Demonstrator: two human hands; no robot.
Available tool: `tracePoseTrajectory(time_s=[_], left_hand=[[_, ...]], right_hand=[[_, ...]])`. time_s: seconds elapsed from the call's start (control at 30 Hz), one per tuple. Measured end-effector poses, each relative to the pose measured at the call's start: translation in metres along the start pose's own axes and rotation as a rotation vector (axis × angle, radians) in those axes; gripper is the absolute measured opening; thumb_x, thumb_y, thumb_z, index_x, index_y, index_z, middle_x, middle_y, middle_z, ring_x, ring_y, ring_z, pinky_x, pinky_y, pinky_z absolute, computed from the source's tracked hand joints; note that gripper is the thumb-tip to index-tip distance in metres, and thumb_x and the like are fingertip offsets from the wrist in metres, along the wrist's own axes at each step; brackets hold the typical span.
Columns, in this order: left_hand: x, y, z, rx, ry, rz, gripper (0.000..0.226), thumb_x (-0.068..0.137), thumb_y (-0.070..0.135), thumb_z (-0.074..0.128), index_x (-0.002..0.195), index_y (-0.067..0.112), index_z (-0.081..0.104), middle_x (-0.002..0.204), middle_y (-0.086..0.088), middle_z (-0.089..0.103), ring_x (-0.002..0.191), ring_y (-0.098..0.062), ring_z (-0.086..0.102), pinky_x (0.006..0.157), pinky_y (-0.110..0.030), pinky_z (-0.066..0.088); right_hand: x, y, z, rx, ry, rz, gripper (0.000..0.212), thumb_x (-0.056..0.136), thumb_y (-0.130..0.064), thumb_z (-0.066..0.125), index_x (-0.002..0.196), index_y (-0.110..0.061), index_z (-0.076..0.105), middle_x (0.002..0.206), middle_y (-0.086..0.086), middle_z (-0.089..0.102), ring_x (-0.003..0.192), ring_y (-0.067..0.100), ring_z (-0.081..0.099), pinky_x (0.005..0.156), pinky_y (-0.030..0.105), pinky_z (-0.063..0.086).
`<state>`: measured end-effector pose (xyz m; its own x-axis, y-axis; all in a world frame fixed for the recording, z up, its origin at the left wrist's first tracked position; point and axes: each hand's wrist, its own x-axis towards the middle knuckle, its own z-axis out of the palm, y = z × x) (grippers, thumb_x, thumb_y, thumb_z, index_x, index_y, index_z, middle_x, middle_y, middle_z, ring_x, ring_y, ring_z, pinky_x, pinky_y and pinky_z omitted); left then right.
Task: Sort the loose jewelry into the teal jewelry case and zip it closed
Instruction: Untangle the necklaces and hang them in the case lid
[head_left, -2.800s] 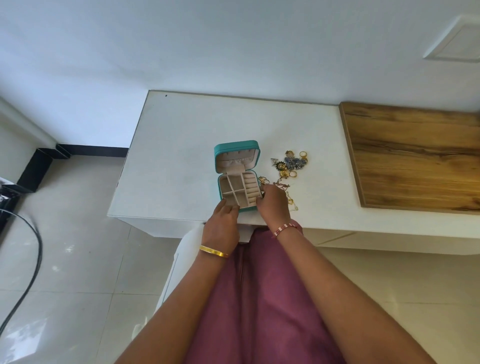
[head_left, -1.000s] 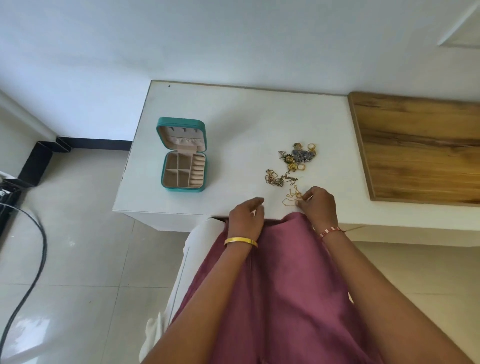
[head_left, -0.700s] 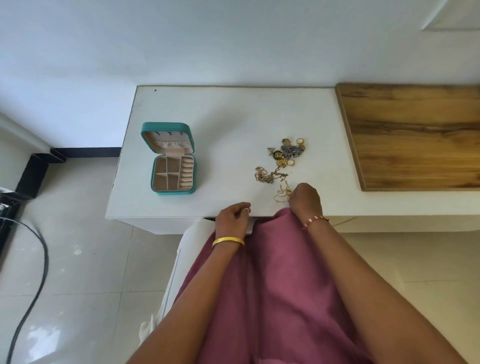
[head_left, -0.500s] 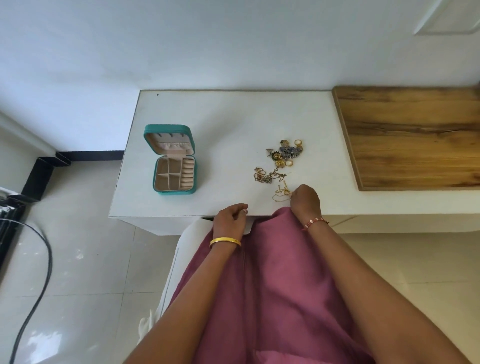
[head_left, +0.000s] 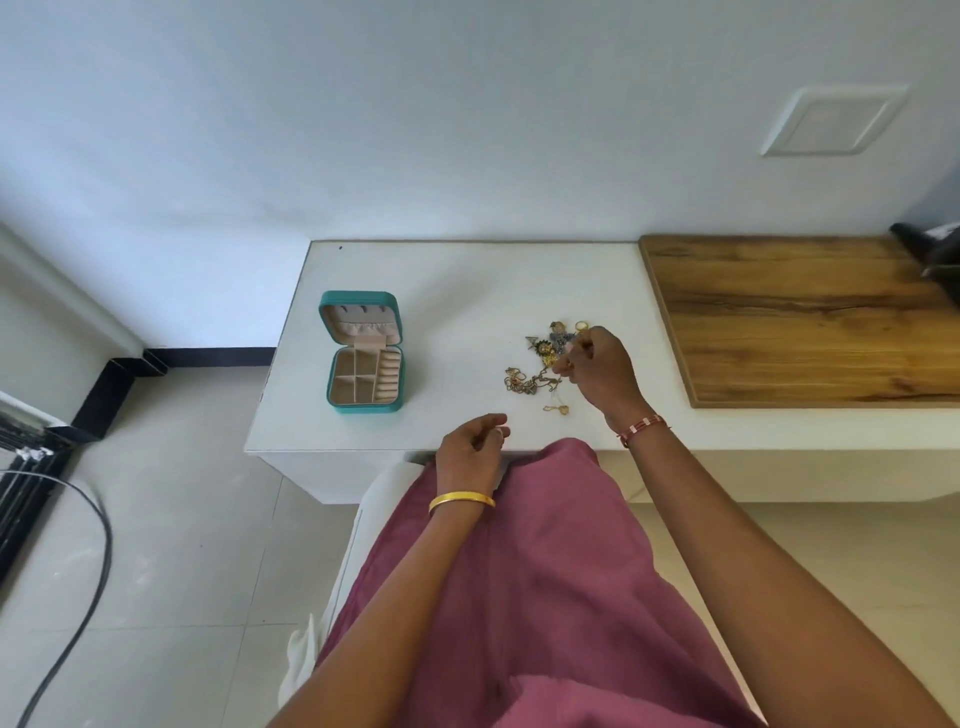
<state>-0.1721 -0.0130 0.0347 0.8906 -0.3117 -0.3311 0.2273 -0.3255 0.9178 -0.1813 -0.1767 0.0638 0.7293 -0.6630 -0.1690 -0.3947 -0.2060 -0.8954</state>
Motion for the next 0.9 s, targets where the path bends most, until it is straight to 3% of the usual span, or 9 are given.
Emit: tracePoseTrajectory(time_s=[0.1, 0.17, 0.23, 0.37, 0.5, 0.63, 0.73, 0.83, 0.9], left_hand=[[-0.001, 0.021, 0.000, -0.027, 0.020, 0.093, 0.025, 0.086, 0.004, 0.051, 0.103, 0.011, 0.068, 0.094, -0.007, 0.070, 0.094, -0.019, 0.065, 0.095, -0.038, 0.049], [-0.002, 0.036, -0.001, -0.014, 0.023, 0.159, 0.027, 0.086, 0.005, 0.052, 0.109, 0.010, 0.066, 0.105, -0.009, 0.069, 0.094, -0.015, 0.062, 0.095, -0.029, 0.047], [-0.003, 0.050, -0.004, 0.021, 0.010, 0.212, 0.033, 0.087, 0.006, 0.054, 0.119, 0.008, 0.059, 0.117, -0.008, 0.065, 0.101, -0.013, 0.059, 0.093, -0.020, 0.041], [-0.001, 0.069, -0.010, 0.086, -0.048, 0.277, 0.040, 0.089, 0.009, 0.054, 0.129, 0.009, 0.049, 0.125, -0.010, 0.059, 0.115, -0.020, 0.055, 0.095, -0.022, 0.039], [-0.008, 0.082, -0.020, 0.068, -0.103, 0.350, 0.020, 0.092, 0.009, 0.049, 0.104, 0.007, 0.065, 0.103, -0.014, 0.068, 0.092, -0.019, 0.062, 0.087, -0.028, 0.047], [-0.016, 0.087, -0.032, -0.120, -0.123, 0.250, 0.028, 0.094, 0.010, 0.044, 0.073, 0.014, 0.062, 0.065, -0.004, 0.068, 0.062, -0.003, 0.063, 0.072, -0.020, 0.047], [-0.015, 0.093, -0.048, -0.428, -0.071, 0.103, 0.028, 0.091, 0.004, 0.044, 0.068, 0.009, 0.057, 0.040, 0.002, 0.056, 0.047, -0.008, 0.062, 0.070, -0.026, 0.053], [-0.012, 0.099, -0.069, -0.760, -0.013, -0.012, 0.023, 0.087, 0.000, 0.045, 0.065, 0.005, 0.052, 0.034, 0.001, 0.044, 0.034, -0.013, 0.052, 0.056, -0.028, 0.056], [-0.008, 0.100, -0.082, -0.847, 0.001, -0.034, 0.023, 0.087, 0.003, 0.044, 0.066, 0.007, 0.050, 0.033, 0.003, 0.041, 0.032, -0.012, 0.047, 0.053, -0.027, 0.054]], right_hand=[[-0.011, -0.024, -0.003, 0.010, -0.078, -0.080, 0.021, 0.093, -0.004, 0.040, 0.078, -0.016, 0.046, 0.065, 0.002, 0.056, 0.064, 0.013, 0.054, 0.069, 0.030, 0.045], [-0.020, -0.040, -0.006, 0.009, -0.143, -0.125, 0.016, 0.093, -0.004, 0.042, 0.081, -0.012, 0.047, 0.062, 0.003, 0.052, 0.059, 0.014, 0.049, 0.066, 0.031, 0.044], [-0.029, -0.056, -0.008, 0.011, -0.210, -0.157, 0.011, 0.093, -0.004, 0.043, 0.084, -0.009, 0.048, 0.061, 0.003, 0.050, 0.056, 0.015, 0.047, 0.063, 0.031, 0.045], [-0.047, -0.086, -0.013, 0.007, -0.303, -0.232, 0.009, 0.093, -0.007, 0.046, 0.085, -0.009, 0.050, 0.059, 0.001, 0.049, 0.050, 0.016, 0.041, 0.052, 0.026, 0.040], [-0.060, -0.105, -0.019, 0.008, -0.339, -0.286, 0.010, 0.090, -0.008, 0.051, 0.081, -0.012, 0.053, 0.058, 0.001, 0.050, 0.043, 0.010, 0.039, 0.046, 0.021, 0.035], [-0.066, -0.114, -0.027, 0.013, -0.335, -0.322, 0.006, 0.090, -0.012, 0.055, 0.084, -0.013, 0.057, 0.057, -0.001, 0.049, 0.045, 0.010, 0.038, 0.044, 0.016, 0.035], [-0.064, -0.111, -0.034, 0.033, -0.320, -0.307, 0.006, 0.088, -0.015, 0.058, 0.082, -0.013, 0.061, 0.055, -0.001, 0.044, 0.047, 0.011, 0.037, 0.048, 0.022, 0.036], [-0.062, -0.101, -0.041, 0.000, -0.321, -0.279, 0.009, 0.086, -0.020, 0.063, 0.079, -0.014, 0.064, 0.049, -0.008, 0.042, 0.046, 0.011, 0.037, 0.050, 0.027, 0.035], [-0.061, -0.094, -0.045, -0.005, -0.339, -0.250, 0.015, 0.085, -0.022, 0.065, 0.080, -0.008, 0.066, 0.048, -0.008, 0.039, 0.044, 0.010, 0.035, 0.050, 0.027, 0.035]])
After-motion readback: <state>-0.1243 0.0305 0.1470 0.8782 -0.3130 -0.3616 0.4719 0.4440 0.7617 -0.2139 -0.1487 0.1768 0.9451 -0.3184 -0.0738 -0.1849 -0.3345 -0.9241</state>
